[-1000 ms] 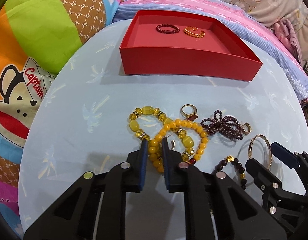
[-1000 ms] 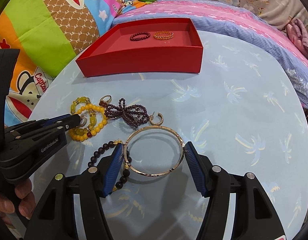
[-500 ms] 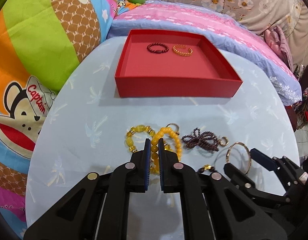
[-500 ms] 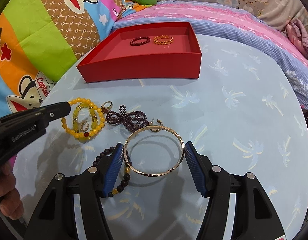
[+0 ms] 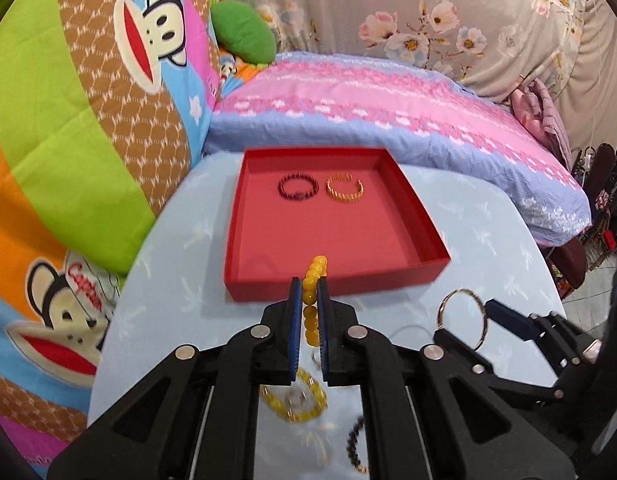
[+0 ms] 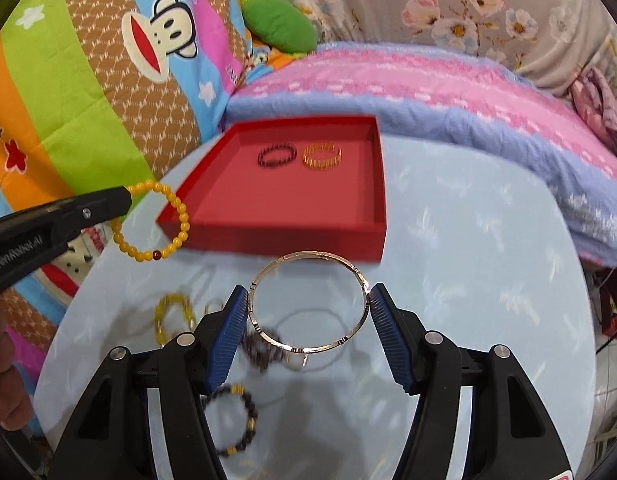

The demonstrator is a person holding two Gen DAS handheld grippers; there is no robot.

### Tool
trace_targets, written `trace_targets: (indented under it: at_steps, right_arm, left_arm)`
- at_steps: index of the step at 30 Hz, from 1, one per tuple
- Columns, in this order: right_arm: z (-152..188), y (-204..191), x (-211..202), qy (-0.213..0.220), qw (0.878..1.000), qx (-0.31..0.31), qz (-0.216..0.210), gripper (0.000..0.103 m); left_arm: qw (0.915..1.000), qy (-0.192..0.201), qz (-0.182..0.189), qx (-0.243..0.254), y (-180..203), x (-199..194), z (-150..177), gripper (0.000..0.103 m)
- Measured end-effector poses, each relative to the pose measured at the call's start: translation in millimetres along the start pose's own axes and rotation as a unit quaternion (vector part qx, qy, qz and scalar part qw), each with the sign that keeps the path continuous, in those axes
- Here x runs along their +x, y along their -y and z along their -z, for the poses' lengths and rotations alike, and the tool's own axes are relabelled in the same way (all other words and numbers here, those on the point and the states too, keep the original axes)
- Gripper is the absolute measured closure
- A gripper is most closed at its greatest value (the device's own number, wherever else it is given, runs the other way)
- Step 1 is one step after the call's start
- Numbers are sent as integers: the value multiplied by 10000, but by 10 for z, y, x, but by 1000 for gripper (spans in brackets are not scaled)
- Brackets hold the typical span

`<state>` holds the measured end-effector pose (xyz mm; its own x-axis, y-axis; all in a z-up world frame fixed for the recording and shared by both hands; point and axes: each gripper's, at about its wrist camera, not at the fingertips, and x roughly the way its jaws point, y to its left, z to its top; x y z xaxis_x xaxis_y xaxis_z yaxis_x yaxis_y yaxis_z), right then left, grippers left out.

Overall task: Organize jewelry
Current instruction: 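Carry both pieces into the red box and open both tools to release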

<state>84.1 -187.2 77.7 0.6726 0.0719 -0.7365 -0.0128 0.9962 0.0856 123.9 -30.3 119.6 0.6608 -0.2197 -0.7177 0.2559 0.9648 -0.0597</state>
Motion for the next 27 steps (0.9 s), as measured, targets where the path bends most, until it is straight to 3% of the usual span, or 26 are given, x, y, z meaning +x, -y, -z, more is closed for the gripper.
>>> trace_targets:
  at_steps: [7,13,27]
  right_arm:
    - [-630,72,155,303,9995,-46,10,43]
    - [-1010,112,553,233,9997,-36,40,43]
    - [-1174,176,1408,-296,9995,88,99,43]
  left_arm:
    - [9991,261,-324,11,-38,273,-453,96]
    - [9986,189,-493,-13,-102,704,-715,96]
    - [9969,-321,-700,-140,-281,1581,-805,96]
